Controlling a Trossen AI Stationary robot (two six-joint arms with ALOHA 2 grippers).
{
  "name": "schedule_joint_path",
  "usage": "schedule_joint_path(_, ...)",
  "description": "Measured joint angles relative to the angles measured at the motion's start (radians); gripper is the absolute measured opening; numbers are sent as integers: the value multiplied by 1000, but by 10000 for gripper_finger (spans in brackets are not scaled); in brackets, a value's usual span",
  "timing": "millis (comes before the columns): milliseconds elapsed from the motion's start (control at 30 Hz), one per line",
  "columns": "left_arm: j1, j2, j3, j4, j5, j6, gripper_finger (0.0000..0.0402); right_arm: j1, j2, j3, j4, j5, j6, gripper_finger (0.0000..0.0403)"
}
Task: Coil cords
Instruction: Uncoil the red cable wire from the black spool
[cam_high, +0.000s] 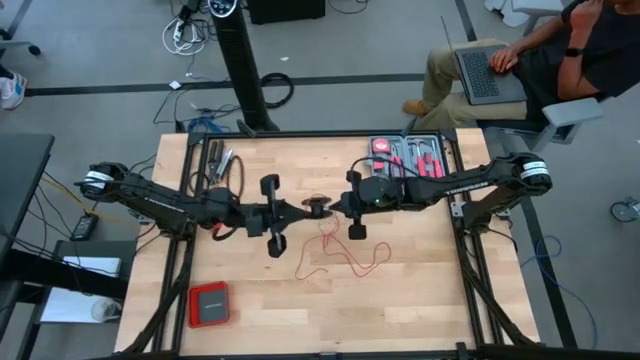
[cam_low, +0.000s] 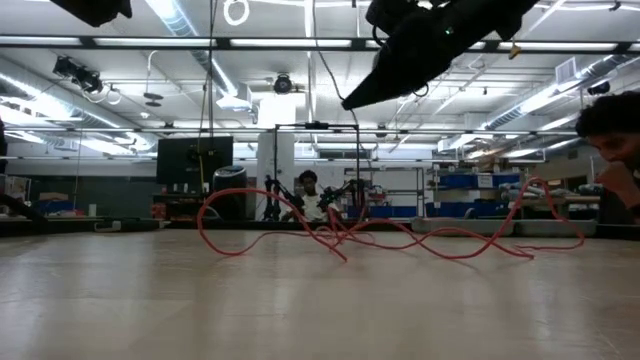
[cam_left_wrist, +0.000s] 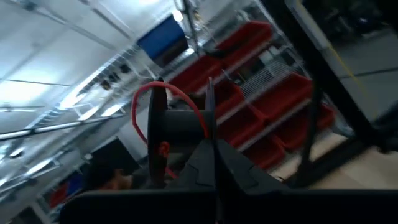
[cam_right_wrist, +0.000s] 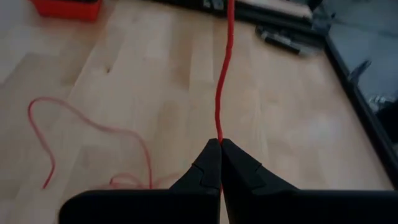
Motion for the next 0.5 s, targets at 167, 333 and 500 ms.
schedule_joint_path(167,0,0,0,70,-44,34,0,11,-45,0,-113,15,49,0)
schedule_joint_path(333,0,0,0,148,-41,-1,0,10,-76,0,-236,16,120,0)
schedule_joint_path(500,0,0,0,163,-62,-11,0,27,-108,0,-336,21,140,0)
